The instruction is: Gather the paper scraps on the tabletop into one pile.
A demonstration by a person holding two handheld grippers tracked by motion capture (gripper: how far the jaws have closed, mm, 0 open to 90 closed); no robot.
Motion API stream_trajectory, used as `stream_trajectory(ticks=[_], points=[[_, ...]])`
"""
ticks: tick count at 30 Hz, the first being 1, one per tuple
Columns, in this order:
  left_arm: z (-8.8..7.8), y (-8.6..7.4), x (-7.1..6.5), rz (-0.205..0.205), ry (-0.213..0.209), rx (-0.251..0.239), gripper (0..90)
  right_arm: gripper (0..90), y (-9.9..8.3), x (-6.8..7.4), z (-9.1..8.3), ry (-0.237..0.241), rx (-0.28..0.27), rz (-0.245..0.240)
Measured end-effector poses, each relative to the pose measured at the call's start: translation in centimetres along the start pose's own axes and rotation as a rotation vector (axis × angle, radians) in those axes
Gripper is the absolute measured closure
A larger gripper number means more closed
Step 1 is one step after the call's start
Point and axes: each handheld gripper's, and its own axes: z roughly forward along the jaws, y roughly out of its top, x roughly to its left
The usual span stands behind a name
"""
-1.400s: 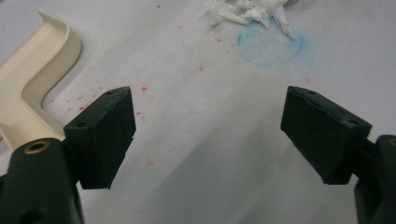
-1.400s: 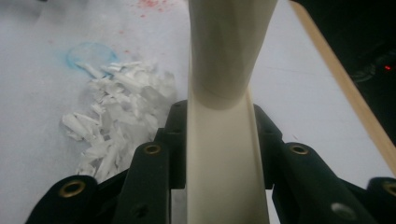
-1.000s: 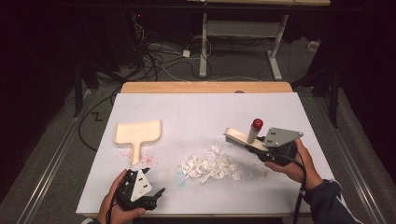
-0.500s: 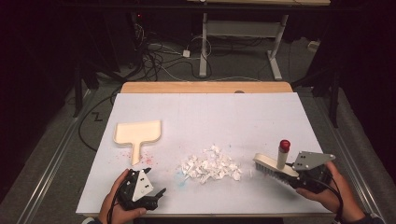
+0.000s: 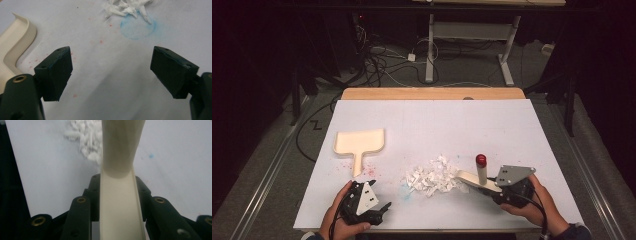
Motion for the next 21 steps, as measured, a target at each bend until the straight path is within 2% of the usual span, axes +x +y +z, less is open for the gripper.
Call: stream_trajectory(ticks=[2,7,10,14,19,21], points=[[0.0,0.0,0.0,-0.002,0.0,-0.001,17.1,67.7,0.8,0.1,0.6,0.002,-0.027,0.011],[-0.1,-0.1,0.0,-0.001,0.002,0.0,17.1,67.8,2.5,0.3,2.0,0.002,-0.07,0.002],[-0.2,-0.2,0.1,-0.005,0.005,-0.005,17.1,67.7,3.2,0.4,2.2,-0.001,-0.087,-0.005],[-0.3,-0.3,0.1,-0.01,0.008,-0.004,17.1,67.7,3.5,0.4,1.3,0.0,-0.129,-0.001],[-0.4,-0.3,0.0,-0.006,0.013,-0.007,17.1,67.7,3.6,0.5,-0.4,-0.03,-0.19,0.011],[-0.5,-0.3,0.1,-0.008,0.017,-0.006,17.1,67.7,3.6,0.5,-0.9,-0.021,-0.212,0.017]])
